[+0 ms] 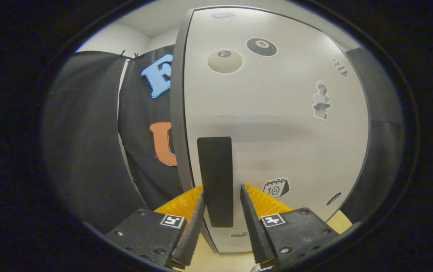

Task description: Open the shoe cabinet door, grab the shoes and put them into the shoe cabinet, then close the shoe cabinet door.

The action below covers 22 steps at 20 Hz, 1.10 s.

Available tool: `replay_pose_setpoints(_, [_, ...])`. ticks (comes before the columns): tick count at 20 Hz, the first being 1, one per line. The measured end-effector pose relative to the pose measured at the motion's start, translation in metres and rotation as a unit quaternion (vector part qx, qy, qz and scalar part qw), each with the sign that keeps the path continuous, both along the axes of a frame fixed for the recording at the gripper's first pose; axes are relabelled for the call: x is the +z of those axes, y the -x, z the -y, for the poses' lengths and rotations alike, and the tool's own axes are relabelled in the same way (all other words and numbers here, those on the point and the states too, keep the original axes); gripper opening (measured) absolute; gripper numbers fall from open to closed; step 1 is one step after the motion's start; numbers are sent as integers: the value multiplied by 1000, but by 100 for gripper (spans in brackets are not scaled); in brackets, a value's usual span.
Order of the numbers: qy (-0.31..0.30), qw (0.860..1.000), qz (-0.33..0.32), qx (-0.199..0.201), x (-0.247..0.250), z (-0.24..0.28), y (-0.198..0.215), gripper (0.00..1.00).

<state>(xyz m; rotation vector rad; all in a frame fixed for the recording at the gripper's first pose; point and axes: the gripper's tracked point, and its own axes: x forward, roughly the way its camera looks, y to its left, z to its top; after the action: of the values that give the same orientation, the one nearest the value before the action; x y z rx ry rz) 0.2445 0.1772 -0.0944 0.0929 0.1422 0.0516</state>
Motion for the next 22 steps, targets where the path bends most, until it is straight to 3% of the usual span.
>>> replay_pose_setpoints(3, [8, 1000, -6, 0, -4, 1, 0, 40])
replay_pose_setpoints(9, [7, 1000, -14, 25, 0, 0, 9, 30])
replay_pose_setpoints(22, [2, 996, -12, 90, -2, 27, 111, 23])
